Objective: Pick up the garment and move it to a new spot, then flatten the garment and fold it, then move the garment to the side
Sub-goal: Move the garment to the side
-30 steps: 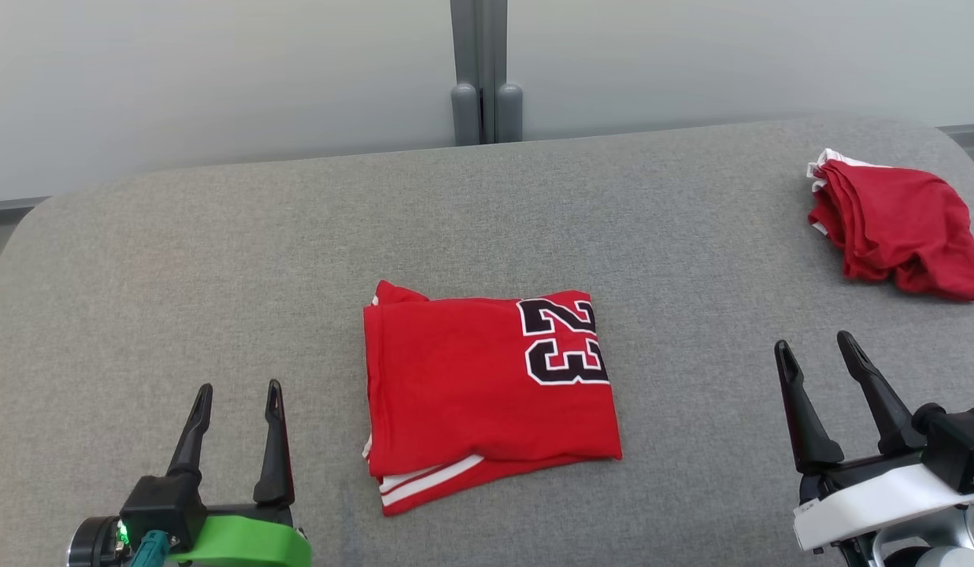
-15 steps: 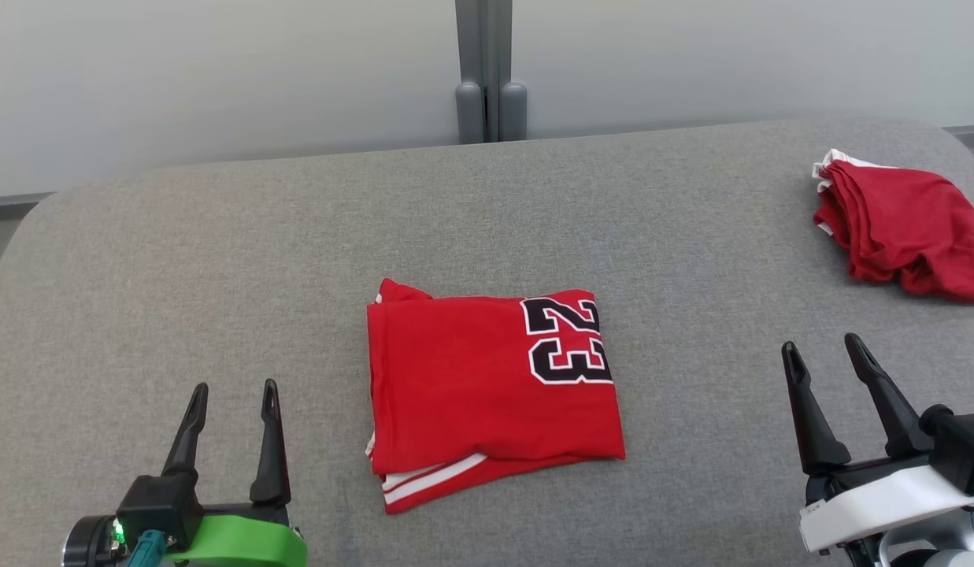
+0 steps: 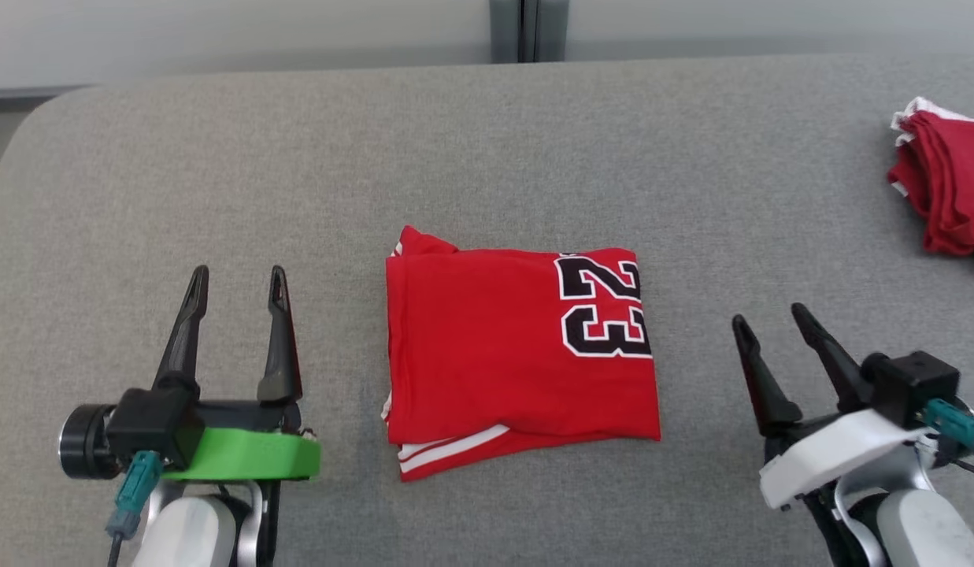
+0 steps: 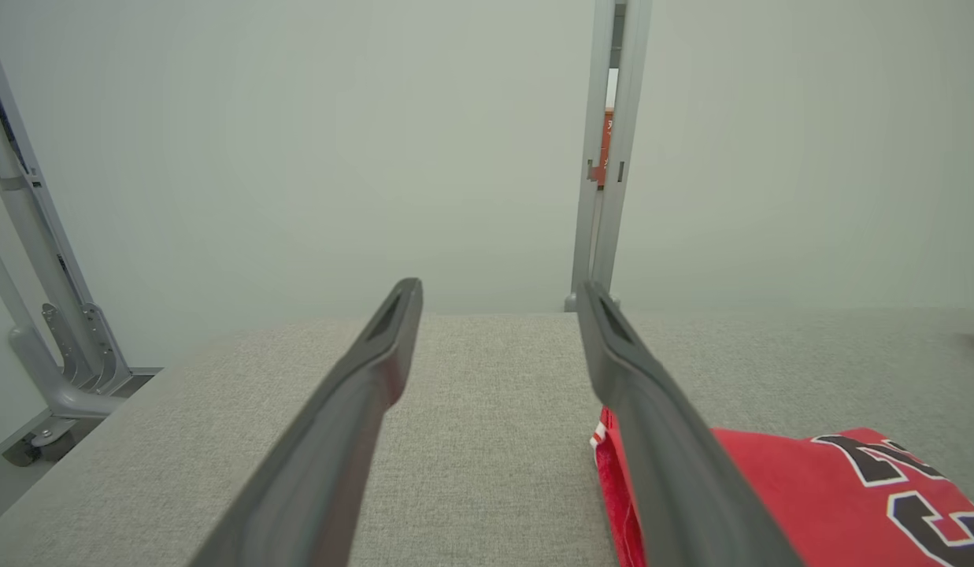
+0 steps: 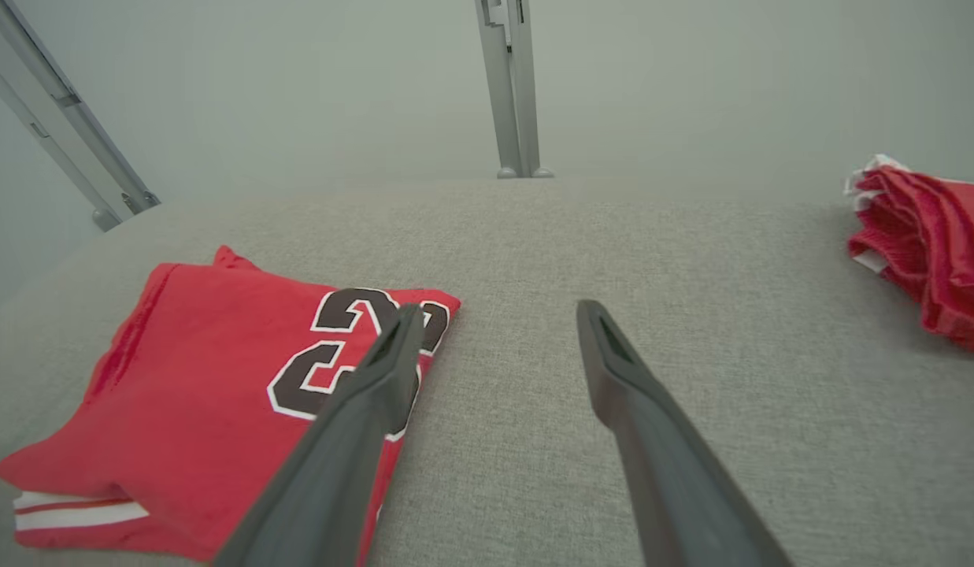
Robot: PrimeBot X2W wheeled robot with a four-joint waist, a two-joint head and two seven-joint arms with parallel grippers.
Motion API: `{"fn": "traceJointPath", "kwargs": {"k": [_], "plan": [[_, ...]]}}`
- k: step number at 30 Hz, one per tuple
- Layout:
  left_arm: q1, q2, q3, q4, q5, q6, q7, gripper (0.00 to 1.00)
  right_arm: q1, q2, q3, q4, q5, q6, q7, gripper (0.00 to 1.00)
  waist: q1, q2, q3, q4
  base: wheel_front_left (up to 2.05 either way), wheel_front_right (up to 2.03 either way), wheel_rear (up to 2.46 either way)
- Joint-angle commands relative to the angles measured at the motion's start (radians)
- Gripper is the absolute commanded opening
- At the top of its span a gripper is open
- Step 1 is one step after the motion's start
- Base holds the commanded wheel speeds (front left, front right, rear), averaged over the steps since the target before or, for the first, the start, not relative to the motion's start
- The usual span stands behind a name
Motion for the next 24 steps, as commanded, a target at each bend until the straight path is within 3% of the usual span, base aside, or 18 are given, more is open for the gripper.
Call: {"fn": "traceJointPath", "kwargs": {"k": [1,12,13,15,19,24], "plan": [[-0.036,-0.011,0.005,-0.009,0.007,-0.008,-0.004,1.00,-0.038,-0.005,0.024,0.035,0.010,0.000,0.002,1.00,0.0000,0.0000,0.103,0.069,0.00,0.00,0.00],[-0.100,-0.072,0.055,-0.007,0.070,-0.049,-0.004,1.00,-0.219,0.016,0.220,0.380,0.097,0.000,0.047,1.00,0.0000,0.0000,0.174,0.102,0.00,0.00,0.00],[-0.099,-0.074,0.060,-0.005,0.075,-0.053,-0.004,1.00,-0.222,0.017,0.234,0.392,0.113,0.000,0.051,0.75,0.0000,0.0000,0.175,0.100,0.00,0.00,0.00],[-0.091,-0.077,0.072,-0.004,0.085,-0.060,-0.004,1.00,-0.233,0.007,0.270,0.404,0.130,0.000,0.059,0.00,0.0000,0.0000,0.175,0.088,0.00,0.00,0.00],[-0.075,-0.076,0.094,-0.006,0.104,-0.073,-0.004,1.00,-0.260,-0.028,0.314,0.358,0.146,0.000,0.009,0.00,0.0000,0.0000,0.174,0.043,0.00,0.00,0.00],[-0.065,-0.068,0.107,-0.029,0.124,-0.089,-0.004,1.00,-0.282,-0.074,0.329,0.289,0.151,0.000,-0.043,0.00,0.0000,0.0000,0.175,-0.066,0.00,0.00,0.00]]}}
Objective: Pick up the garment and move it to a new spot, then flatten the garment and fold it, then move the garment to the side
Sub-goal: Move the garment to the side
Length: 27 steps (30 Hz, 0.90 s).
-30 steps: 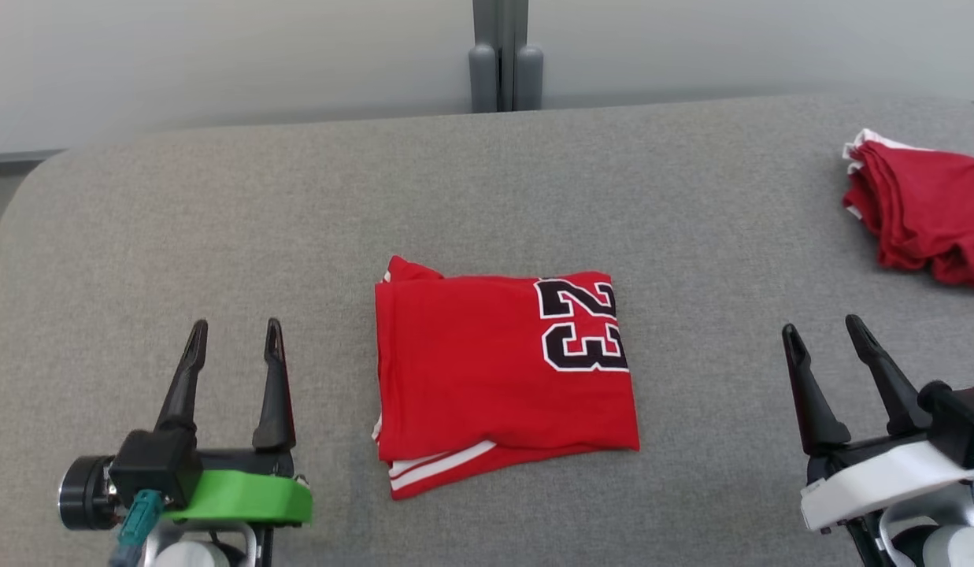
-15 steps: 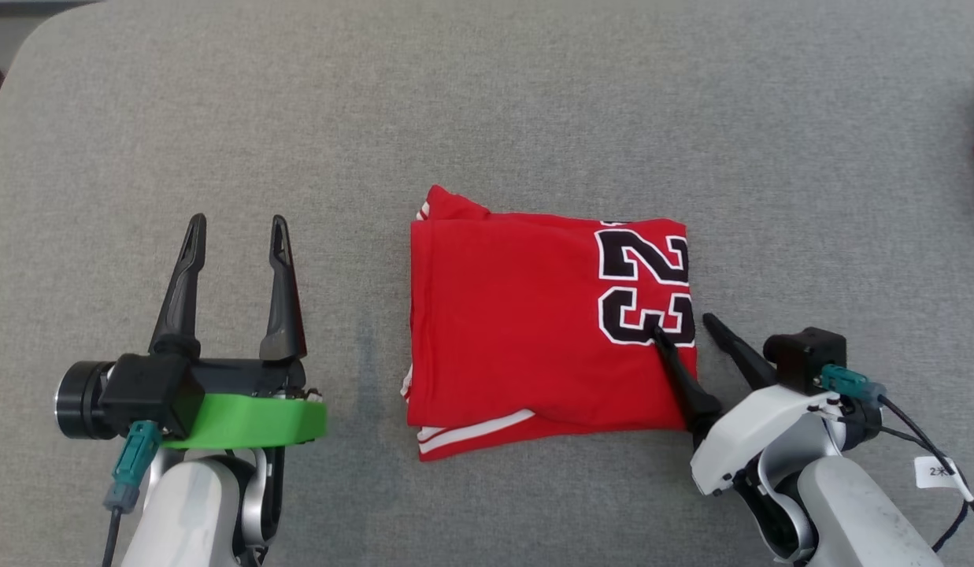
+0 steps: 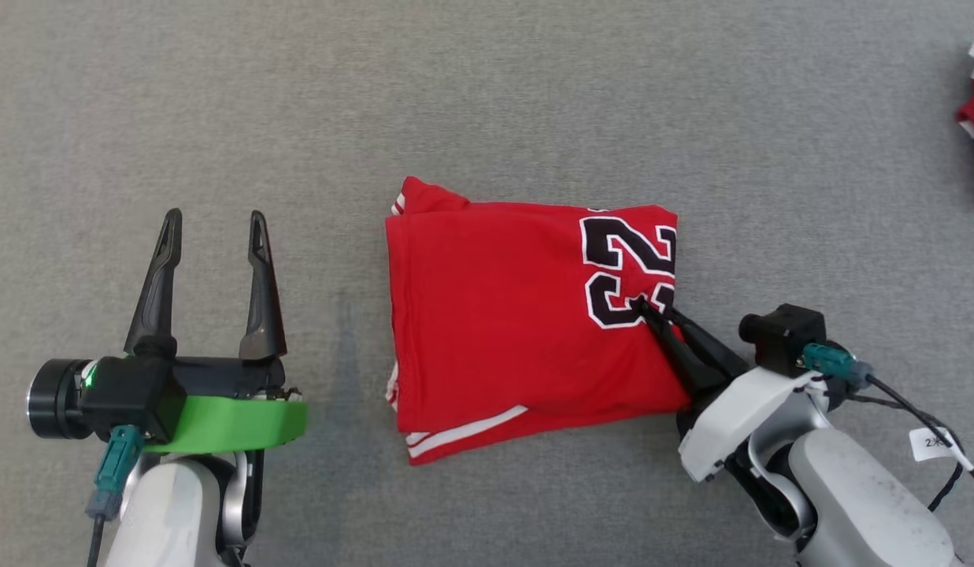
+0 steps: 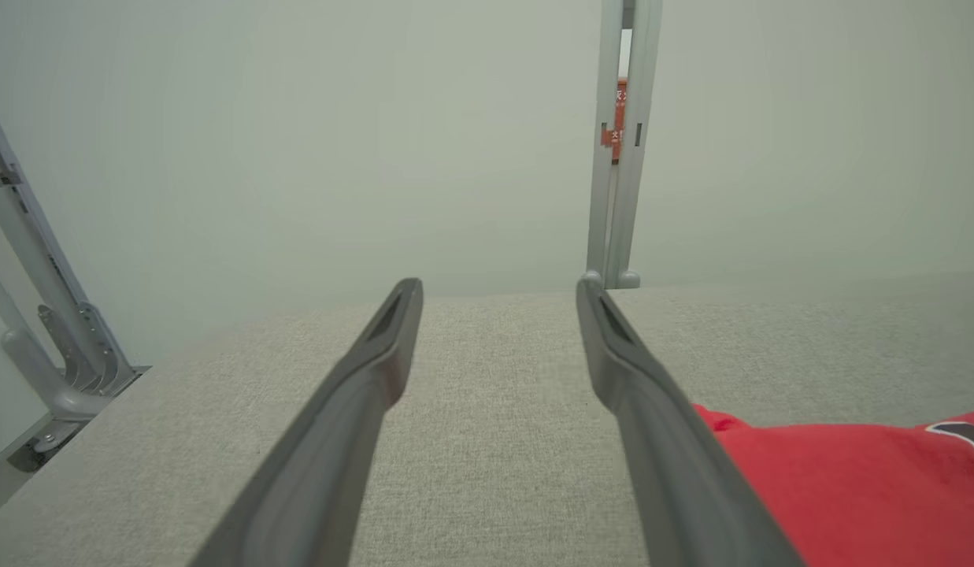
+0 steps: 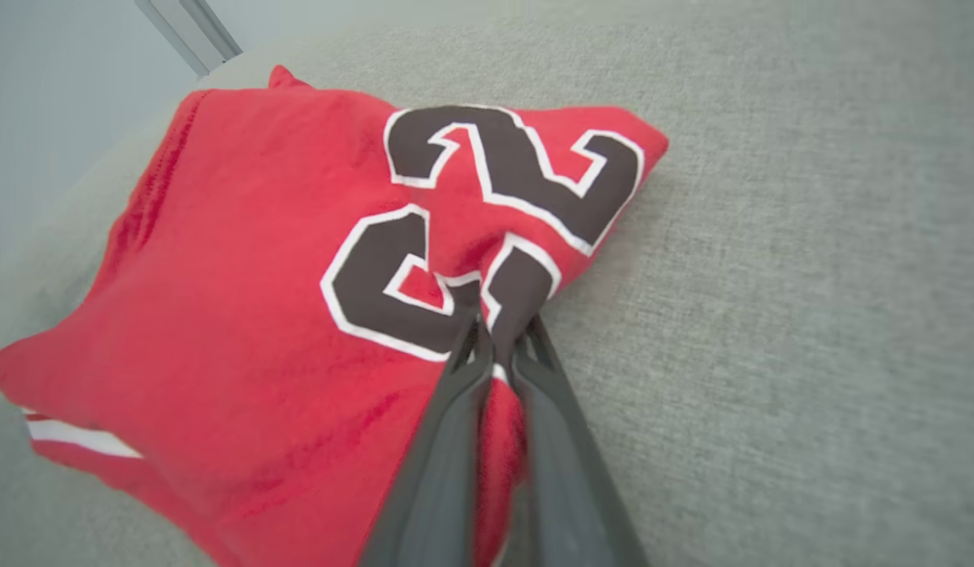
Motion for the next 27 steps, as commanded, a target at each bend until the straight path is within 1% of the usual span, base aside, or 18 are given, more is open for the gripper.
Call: {"fn": "traceJointPath", "kwargs": {"k": [1,5,8,11,14,20,24,27], "plan": [[0.008,0.008,0.002,-0.010,0.007,-0.009,-0.002,1.00,-0.009,-0.021,-0.006,-0.015,0.008,-0.001,-0.015,0.00,0.0000,-0.0001,-0.005,-0.107,0.00,0.00,0.00],[0.002,0.017,-0.016,-0.036,0.029,-0.026,-0.002,1.00,-0.025,-0.069,-0.028,-0.031,0.027,-0.001,-0.023,0.00,0.0000,-0.0001,0.014,-0.215,0.00,0.00,0.00],[-0.029,0.020,-0.043,-0.056,0.047,-0.044,-0.001,1.00,-0.046,-0.107,-0.069,-0.022,0.048,-0.001,-0.032,0.00,0.0000,-0.0001,0.047,-0.262,0.00,0.00,0.00],[-0.069,0.027,-0.070,-0.071,0.058,-0.064,0.007,1.00,-0.103,-0.149,-0.109,-0.001,0.068,-0.001,-0.037,0.00,0.0000,-0.0001,0.096,-0.288,0.00,0.00,0.00],[-0.111,0.028,-0.097,-0.082,0.067,-0.082,0.021,1.00,-0.186,-0.188,-0.157,0.034,0.069,-0.001,-0.041,0.00,0.0000,-0.0001,0.155,-0.287,0.00,0.00,0.00],[-0.191,0.032,-0.130,-0.100,0.084,-0.109,0.028,1.00,-0.382,-0.244,-0.221,0.114,0.052,-0.001,-0.035,0.00,0.0000,-0.0001,0.264,-0.246,0.00,0.00,0.00],[-0.231,0.029,-0.153,-0.100,0.094,-0.122,0.024,1.00,-0.461,-0.309,-0.282,0.144,0.047,-0.001,-0.039,0.00,0.0000,-0.0001,0.305,-0.222,0.00,0.00,0.00],[-0.252,0.029,-0.167,-0.101,0.100,-0.127,0.022,1.00,-0.487,-0.367,-0.352,0.163,0.055,-0.001,-0.039,0.00,0.0000,-0.0001,0.325,-0.210,0.00,0.00,0.00]]}}
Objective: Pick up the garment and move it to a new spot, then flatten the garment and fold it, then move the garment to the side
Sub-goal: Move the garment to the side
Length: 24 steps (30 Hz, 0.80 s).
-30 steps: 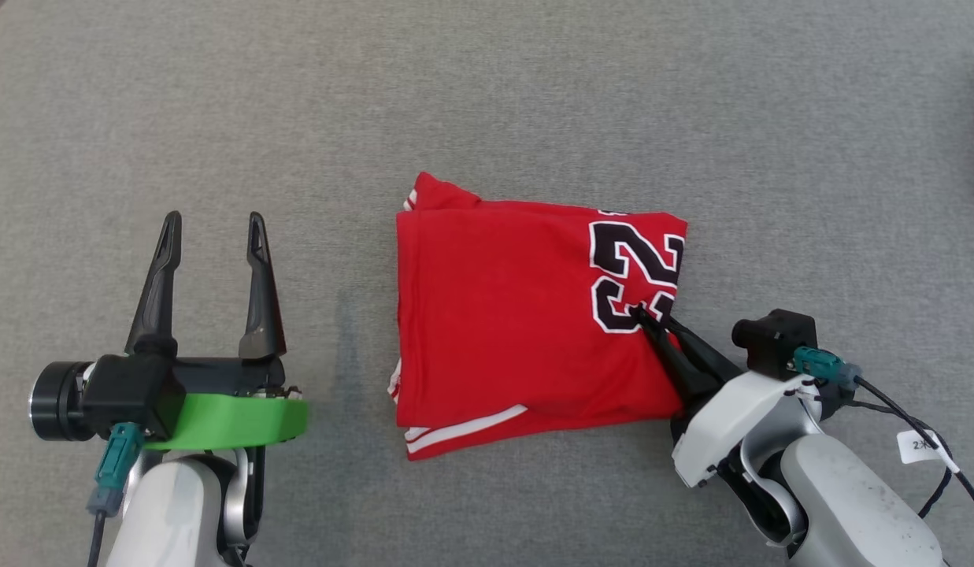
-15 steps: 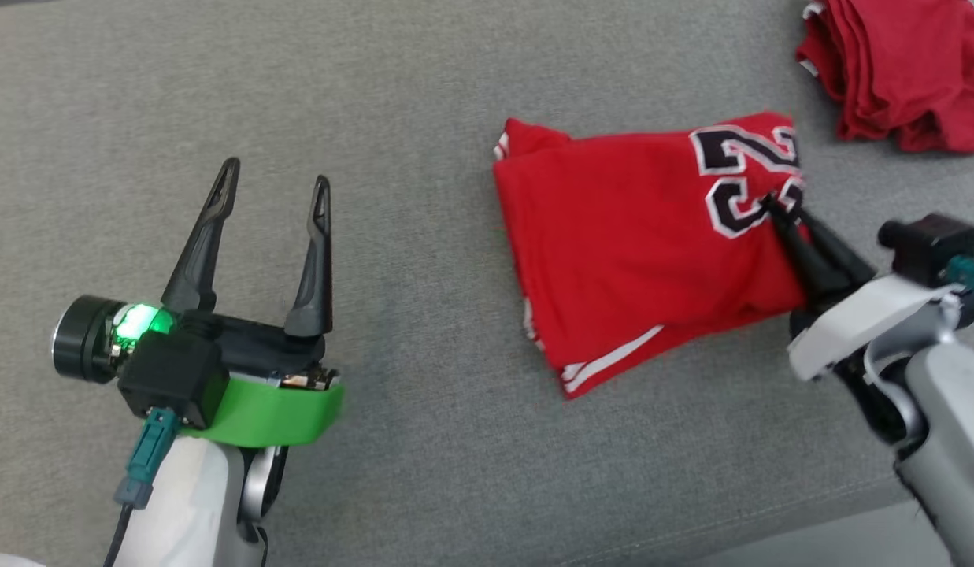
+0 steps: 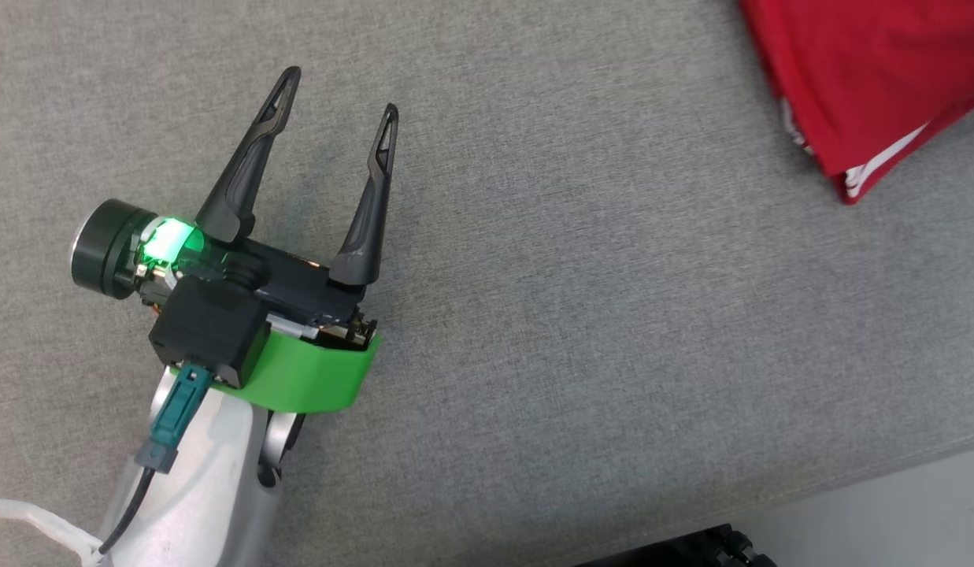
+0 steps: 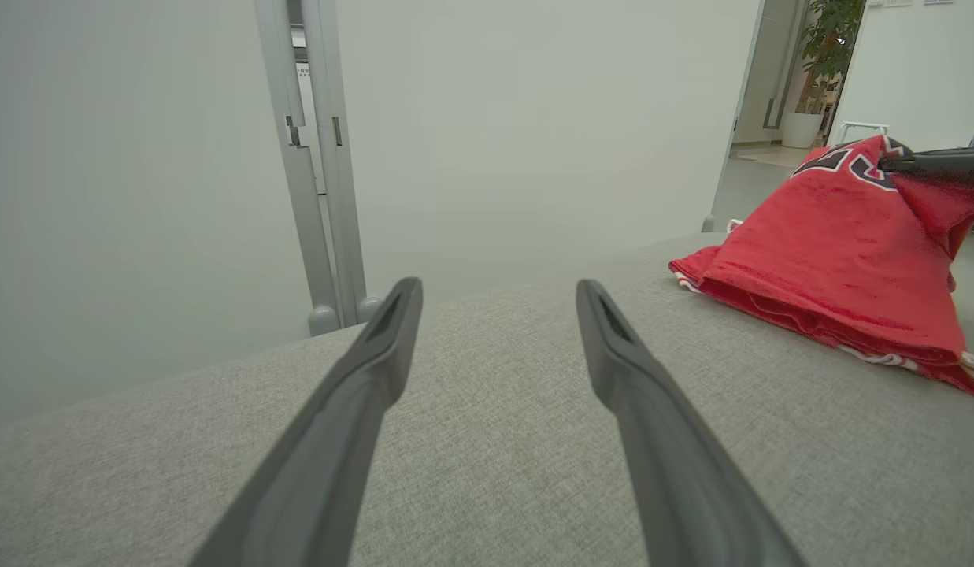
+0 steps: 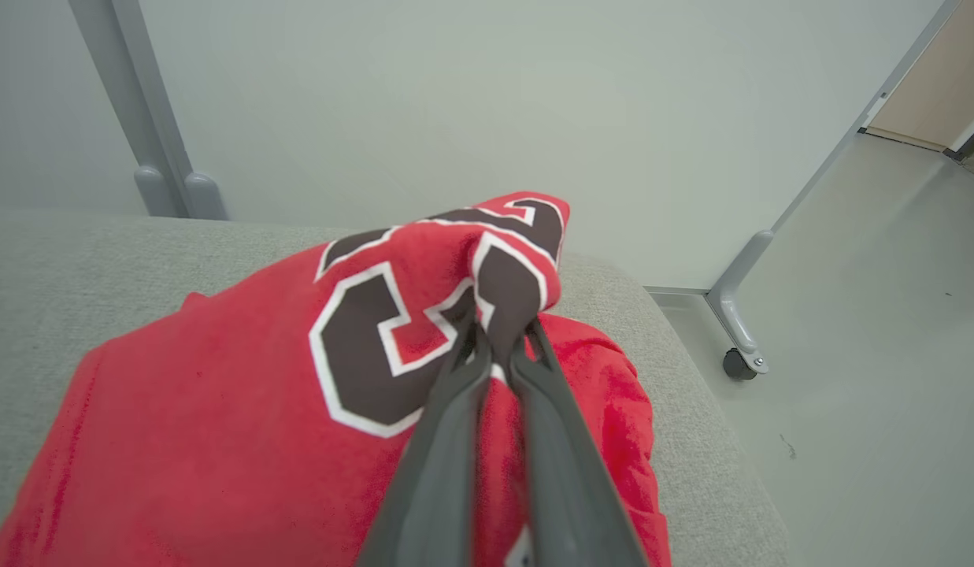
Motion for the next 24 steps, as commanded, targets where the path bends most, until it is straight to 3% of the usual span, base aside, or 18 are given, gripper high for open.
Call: {"fn": "traceJointPath", "kwargs": {"k": [1,7,8,9,10,11,17,24], "plan": [[-0.027,0.005,-0.004,-0.003,0.010,-0.007,-0.003,1.00,-0.017,-0.026,-0.028,0.012,0.010,-0.001,-0.002,0.00,-0.0001,-0.0001,0.073,0.047,0.00,0.00,0.00],[-0.057,0.003,-0.032,-0.005,0.015,-0.016,-0.002,1.00,-0.016,-0.093,-0.137,0.110,-0.003,-0.001,-0.007,0.00,-0.0001,-0.0001,0.106,0.070,0.00,0.00,0.00],[-0.061,0.005,-0.035,-0.004,0.015,-0.017,-0.001,1.00,-0.019,-0.089,-0.151,0.126,-0.014,-0.001,-0.018,0.06,-0.0001,-0.0001,0.108,0.071,0.00,0.00,0.00],[-0.064,0.006,-0.037,-0.004,0.016,-0.018,0.000,1.00,-0.023,-0.083,-0.163,0.143,-0.024,-0.001,-0.026,0.30,-0.0001,-0.0001,0.110,0.070,0.00,0.00,0.00],[-0.067,0.006,-0.042,-0.002,0.017,-0.019,0.002,1.00,-0.021,-0.075,-0.178,0.171,-0.039,-0.001,-0.030,0.80,-0.0001,-0.0001,0.109,0.071,0.00,0.00,0.00],[-0.069,0.007,-0.046,-0.002,0.018,-0.019,0.003,1.00,-0.020,-0.070,-0.192,0.188,-0.055,-0.001,-0.045,1.00,-0.0001,-0.0001,0.106,0.071,0.00,0.00,0.00],[-0.048,0.009,-0.054,0.018,0.014,-0.011,0.003,1.00,0.036,0.014,-0.282,0.258,-0.125,-0.001,-0.142,1.00,-0.0001,-0.0001,0.043,0.060,0.00,0.00,0.00],[0.033,0.009,-0.033,0.053,-0.020,0.022,-0.001,1.00,0.210,0.141,-0.337,0.135,-0.140,-0.001,-0.172,1.00,-0.0001,-0.0001,-0.092,0.033,0.00,0.00,0.00]]}}
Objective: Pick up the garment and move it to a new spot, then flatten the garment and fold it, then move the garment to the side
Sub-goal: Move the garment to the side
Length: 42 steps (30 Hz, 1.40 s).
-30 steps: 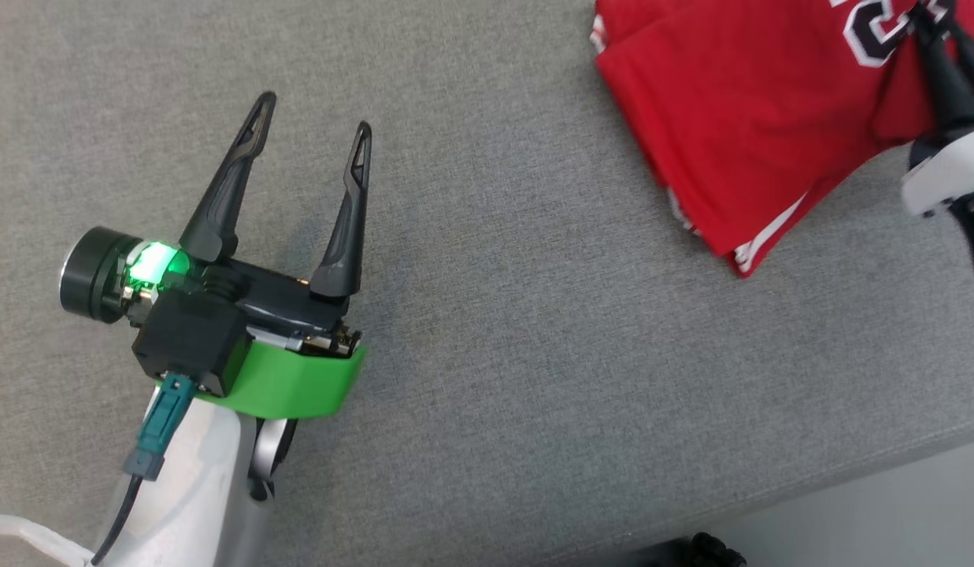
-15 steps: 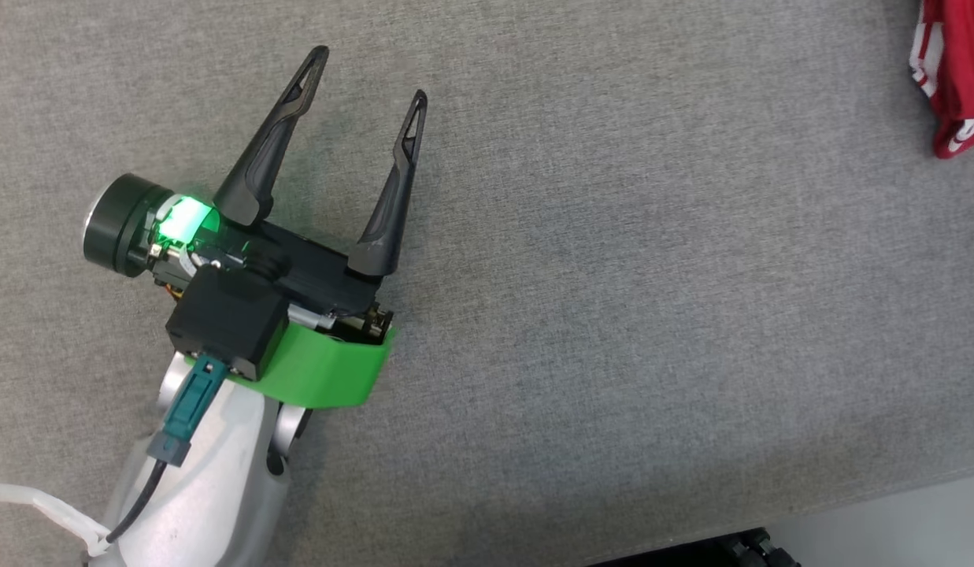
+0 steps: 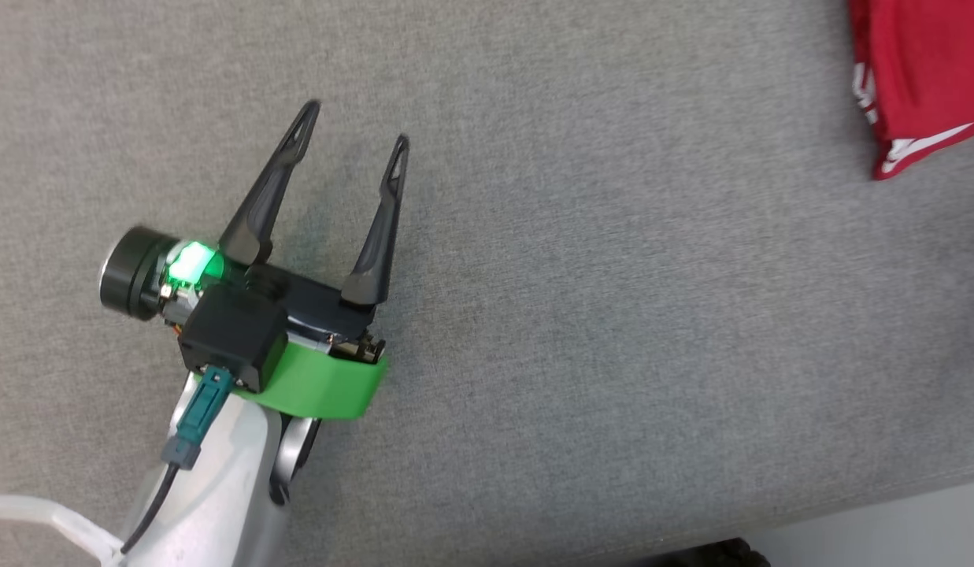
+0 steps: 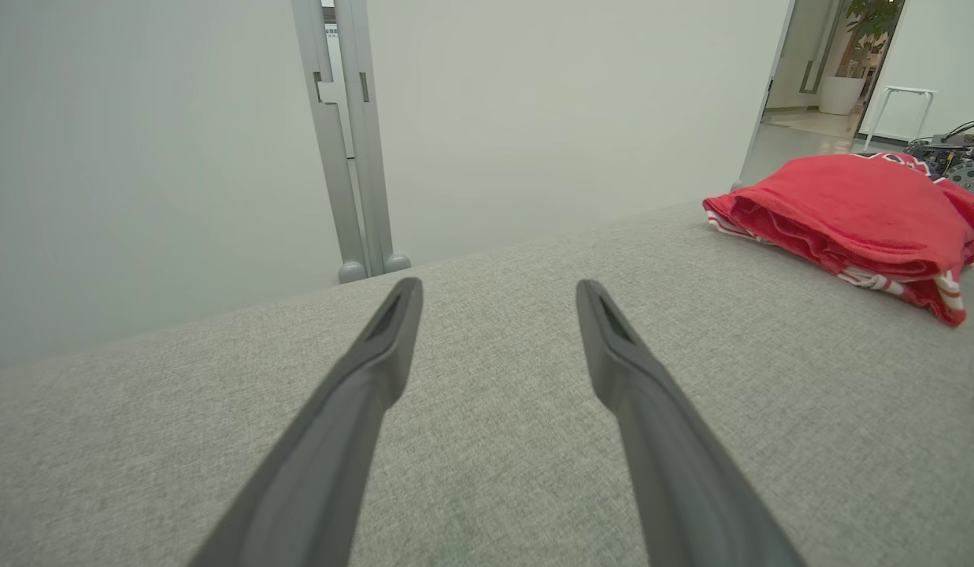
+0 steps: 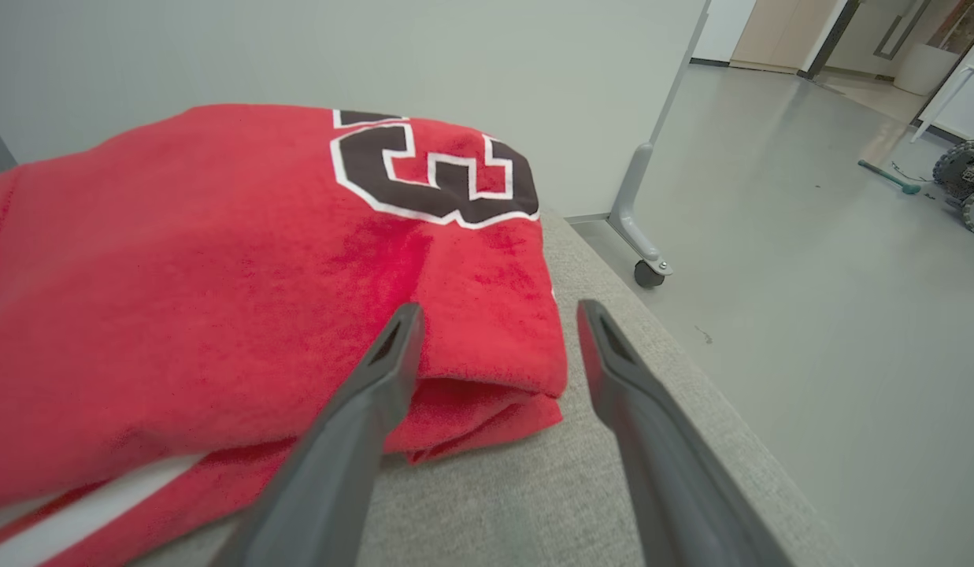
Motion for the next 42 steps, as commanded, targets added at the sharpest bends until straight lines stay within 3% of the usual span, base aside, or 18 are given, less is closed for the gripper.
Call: {"fn": "traceJointPath", "kwargs": {"k": [1,6,11,21,30,42], "plan": [[0.034,0.005,0.007,0.006,-0.009,0.014,0.000,1.00,0.053,0.026,-0.004,-0.050,-0.012,-0.001,-0.006,1.00,-0.0001,0.0000,-0.105,-0.035,0.00,0.00,0.00],[0.110,0.006,0.031,0.023,-0.040,0.044,0.005,1.00,0.219,0.137,0.003,-0.236,-0.039,-0.001,-0.006,1.00,-0.0001,0.0000,-0.192,-0.043,0.00,0.00,0.00],[0.185,0.005,0.054,0.040,-0.066,0.076,0.009,1.00,0.354,0.233,0.083,-0.390,-0.072,-0.001,-0.007,1.00,-0.0001,0.0000,-0.264,-0.030,0.00,0.00,0.00],[0.292,-0.015,0.092,0.088,-0.112,0.129,-0.003,1.00,0.477,0.349,0.265,-0.532,-0.095,-0.001,0.018,1.00,-0.0001,0.0000,-0.384,0.032,0.00,0.00,0.00],[0.391,-0.019,0.128,0.139,-0.150,0.155,-0.019,1.00,0.584,0.392,0.273,-0.592,-0.118,-0.001,0.068,1.00,-0.0001,0.0000,-0.510,0.113,0.00,0.00,0.00],[0.451,-0.006,0.137,0.178,-0.158,0.139,-0.027,1.00,0.690,0.387,0.238,-0.661,-0.153,-0.001,0.138,1.00,-0.0001,0.0000,-0.585,0.134,0.00,0.00,0.00]]}}
